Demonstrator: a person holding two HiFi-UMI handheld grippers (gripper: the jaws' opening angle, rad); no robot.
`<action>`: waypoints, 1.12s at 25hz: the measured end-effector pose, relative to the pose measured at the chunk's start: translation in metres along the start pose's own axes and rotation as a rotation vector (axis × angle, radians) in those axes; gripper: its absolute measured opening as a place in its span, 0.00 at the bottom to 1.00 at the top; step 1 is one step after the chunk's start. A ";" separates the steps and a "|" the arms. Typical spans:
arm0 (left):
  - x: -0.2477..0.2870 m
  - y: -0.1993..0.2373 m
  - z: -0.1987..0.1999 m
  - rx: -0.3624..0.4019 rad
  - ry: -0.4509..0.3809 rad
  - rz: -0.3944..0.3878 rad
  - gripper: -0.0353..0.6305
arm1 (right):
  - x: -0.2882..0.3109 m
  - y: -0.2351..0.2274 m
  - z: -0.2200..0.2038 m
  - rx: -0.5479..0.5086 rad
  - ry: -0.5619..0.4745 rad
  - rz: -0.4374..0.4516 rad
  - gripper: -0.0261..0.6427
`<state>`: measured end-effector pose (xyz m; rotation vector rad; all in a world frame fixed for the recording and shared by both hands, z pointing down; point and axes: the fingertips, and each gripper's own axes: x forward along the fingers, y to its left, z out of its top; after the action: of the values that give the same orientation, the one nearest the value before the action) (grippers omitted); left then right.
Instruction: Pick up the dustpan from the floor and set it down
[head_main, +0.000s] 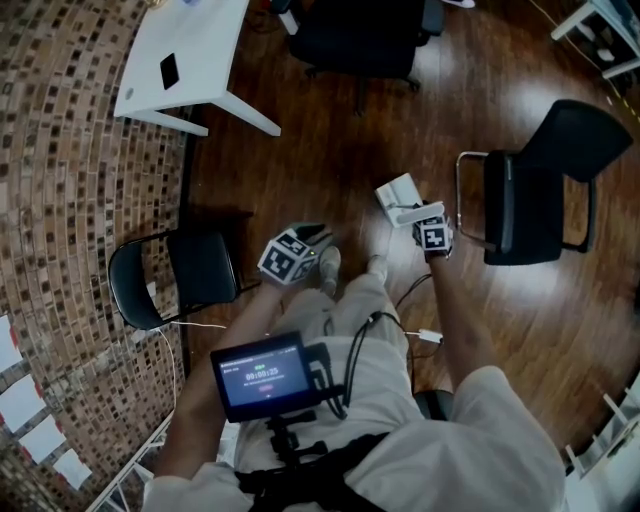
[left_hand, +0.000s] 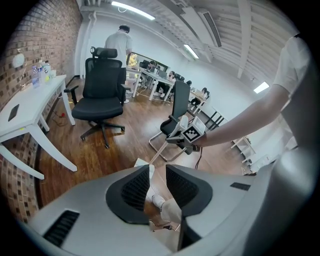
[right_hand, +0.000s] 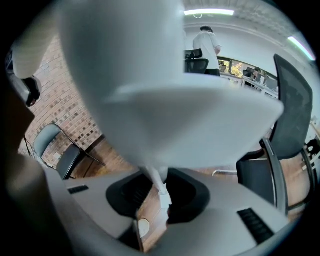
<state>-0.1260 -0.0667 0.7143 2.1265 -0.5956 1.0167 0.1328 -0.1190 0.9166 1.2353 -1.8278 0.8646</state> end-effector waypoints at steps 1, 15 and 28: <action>0.000 -0.001 -0.004 -0.001 0.002 0.001 0.20 | 0.001 0.002 0.000 -0.012 -0.003 0.007 0.19; -0.005 -0.006 -0.033 -0.008 0.003 0.001 0.20 | 0.002 0.056 -0.002 -0.298 0.016 0.192 0.19; -0.009 0.001 -0.041 -0.027 0.008 0.012 0.20 | 0.008 0.098 0.007 -0.598 0.059 0.276 0.19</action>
<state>-0.1516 -0.0359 0.7258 2.0966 -0.6161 1.0179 0.0366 -0.0985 0.9080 0.5871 -2.0306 0.4281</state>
